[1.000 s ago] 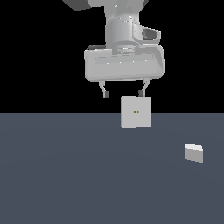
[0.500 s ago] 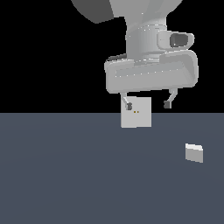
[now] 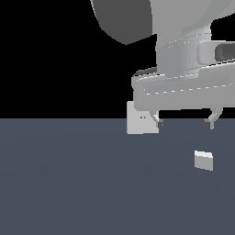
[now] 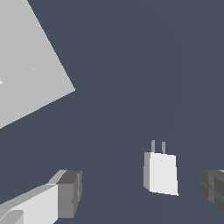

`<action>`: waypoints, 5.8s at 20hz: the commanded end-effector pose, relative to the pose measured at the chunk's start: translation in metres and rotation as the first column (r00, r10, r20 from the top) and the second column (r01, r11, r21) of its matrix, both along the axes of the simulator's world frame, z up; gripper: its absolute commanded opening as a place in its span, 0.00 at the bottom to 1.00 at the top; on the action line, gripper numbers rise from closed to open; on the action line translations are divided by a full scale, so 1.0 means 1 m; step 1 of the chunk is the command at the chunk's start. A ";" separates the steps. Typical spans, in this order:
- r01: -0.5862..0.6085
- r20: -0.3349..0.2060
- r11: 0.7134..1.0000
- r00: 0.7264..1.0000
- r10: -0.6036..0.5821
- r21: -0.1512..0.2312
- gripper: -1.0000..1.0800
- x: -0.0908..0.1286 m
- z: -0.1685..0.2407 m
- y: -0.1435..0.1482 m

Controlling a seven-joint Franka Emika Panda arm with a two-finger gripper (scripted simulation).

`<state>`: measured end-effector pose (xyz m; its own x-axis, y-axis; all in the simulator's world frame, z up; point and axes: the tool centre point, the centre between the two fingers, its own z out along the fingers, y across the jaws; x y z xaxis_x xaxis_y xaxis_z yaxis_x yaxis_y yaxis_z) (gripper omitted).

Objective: Plug the charger into the wall socket.

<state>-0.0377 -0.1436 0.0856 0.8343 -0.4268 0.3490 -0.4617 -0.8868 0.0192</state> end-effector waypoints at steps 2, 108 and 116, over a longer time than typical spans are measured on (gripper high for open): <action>0.049 0.031 0.999 0.998 -0.049 -0.009 0.96 -0.007 -0.008 -0.014; -0.543 0.075 0.840 0.837 0.542 -0.018 0.00 0.046 0.014 0.058; -0.543 0.075 0.840 0.837 0.542 -0.018 0.00 0.075 0.015 0.061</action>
